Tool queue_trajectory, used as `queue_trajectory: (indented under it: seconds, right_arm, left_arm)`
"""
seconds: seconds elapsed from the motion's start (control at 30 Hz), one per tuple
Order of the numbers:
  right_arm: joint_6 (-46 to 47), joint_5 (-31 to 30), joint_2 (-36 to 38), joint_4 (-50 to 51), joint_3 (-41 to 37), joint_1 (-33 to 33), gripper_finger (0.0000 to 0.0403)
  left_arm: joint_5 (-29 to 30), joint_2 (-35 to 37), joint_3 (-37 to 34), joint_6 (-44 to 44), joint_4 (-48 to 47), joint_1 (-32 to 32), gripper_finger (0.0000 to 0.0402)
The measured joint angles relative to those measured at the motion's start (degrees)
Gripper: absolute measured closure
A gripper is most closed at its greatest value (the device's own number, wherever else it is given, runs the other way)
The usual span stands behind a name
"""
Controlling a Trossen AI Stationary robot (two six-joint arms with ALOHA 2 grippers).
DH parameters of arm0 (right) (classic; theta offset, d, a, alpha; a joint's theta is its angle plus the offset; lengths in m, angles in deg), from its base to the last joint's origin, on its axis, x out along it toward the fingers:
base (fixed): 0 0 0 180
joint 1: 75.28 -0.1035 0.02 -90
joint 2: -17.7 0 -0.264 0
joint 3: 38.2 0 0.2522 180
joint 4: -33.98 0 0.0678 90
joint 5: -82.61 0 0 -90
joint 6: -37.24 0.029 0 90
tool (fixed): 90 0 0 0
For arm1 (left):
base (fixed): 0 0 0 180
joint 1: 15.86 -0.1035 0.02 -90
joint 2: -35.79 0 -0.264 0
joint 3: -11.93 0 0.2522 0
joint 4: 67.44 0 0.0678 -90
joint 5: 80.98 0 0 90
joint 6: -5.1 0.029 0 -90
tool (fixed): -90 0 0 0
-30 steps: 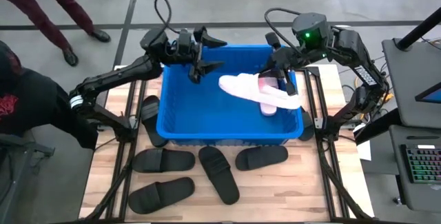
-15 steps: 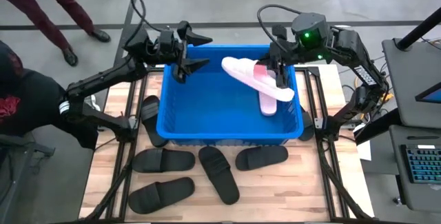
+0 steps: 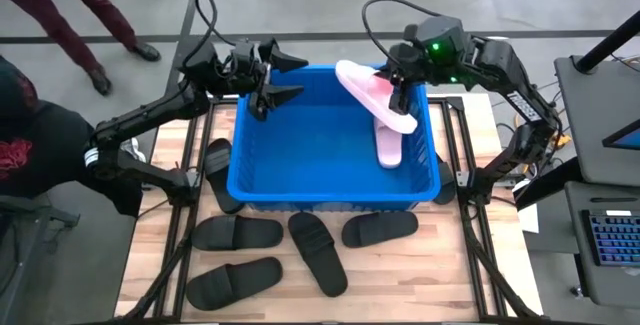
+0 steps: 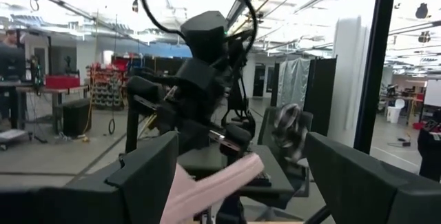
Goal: Pick and place slides into bin
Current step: Stack the pink slide on top of the pink slide into the blue bin
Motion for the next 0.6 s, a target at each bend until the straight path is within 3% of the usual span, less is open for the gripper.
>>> queue_trajectory:
  seconds: [0.17, 0.6]
  right_arm:
    - [0.47, -3.64, 0.0, -0.02, -2.23, 2.01, 0.0394]
    - [4.09, -20.37, 0.0, -0.66, -14.69, 2.82, 0.0394]
  left_arm:
    - [0.01, 0.02, -0.11, -0.07, -1.07, 0.0, 0.01]
    - [0.12, 0.07, -0.87, 0.07, -1.05, 0.0, 0.01]
